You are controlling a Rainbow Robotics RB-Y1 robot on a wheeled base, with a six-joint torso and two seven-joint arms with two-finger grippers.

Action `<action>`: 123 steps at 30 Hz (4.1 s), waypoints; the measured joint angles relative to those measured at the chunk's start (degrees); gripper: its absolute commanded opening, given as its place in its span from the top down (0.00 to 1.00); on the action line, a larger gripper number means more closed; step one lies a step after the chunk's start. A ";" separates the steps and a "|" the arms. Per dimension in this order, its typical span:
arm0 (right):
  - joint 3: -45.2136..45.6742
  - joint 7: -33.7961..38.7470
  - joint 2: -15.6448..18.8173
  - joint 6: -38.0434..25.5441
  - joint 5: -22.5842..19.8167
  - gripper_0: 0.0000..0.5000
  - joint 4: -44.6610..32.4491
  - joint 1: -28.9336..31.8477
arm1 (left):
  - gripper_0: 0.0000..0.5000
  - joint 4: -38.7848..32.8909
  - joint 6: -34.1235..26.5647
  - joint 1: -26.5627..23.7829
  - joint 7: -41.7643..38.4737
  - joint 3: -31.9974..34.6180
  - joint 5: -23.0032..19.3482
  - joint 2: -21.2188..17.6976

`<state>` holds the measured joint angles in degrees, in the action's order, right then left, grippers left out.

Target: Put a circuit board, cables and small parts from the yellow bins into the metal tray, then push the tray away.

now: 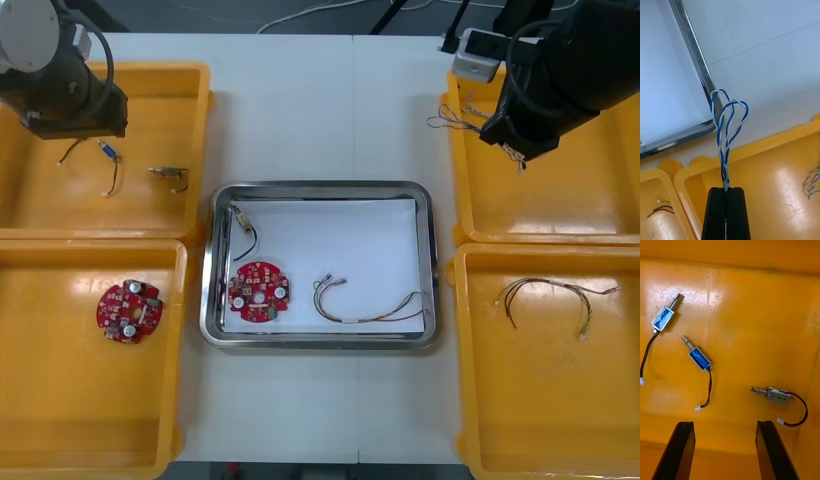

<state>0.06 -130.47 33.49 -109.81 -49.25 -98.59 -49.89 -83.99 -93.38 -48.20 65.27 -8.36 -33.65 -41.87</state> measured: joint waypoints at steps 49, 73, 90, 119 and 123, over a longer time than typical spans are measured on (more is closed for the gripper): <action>-39.13 18.83 -2.09 30.04 5.16 1.00 1.47 3.16 | 0.06 -3.49 2.64 9.08 2.45 9.24 2.41 1.59; -41.94 18.43 -2.10 30.88 6.64 0.00 4.13 3.16 | 0.06 -3.49 0.33 9.08 -16.28 9.56 10.95 8.66; -37.00 17.80 -2.12 20.42 6.39 0.00 0.21 3.10 | 0.05 -3.49 -2.08 9.05 -33.86 9.59 14.93 11.88; -6.03 42.34 -0.95 -0.01 0.26 0.00 -8.49 4.24 | 0.04 9.10 2.84 0.41 -47.37 10.21 19.93 19.43; -3.44 46.06 0.88 -0.02 0.21 0.00 -11.10 6.94 | 0.04 10.05 3.04 0.17 -47.37 10.35 19.93 19.98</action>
<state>-3.38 -84.42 34.37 -109.82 -49.04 -109.69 -42.95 -73.95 -90.34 -48.03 17.91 1.99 -13.72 -21.89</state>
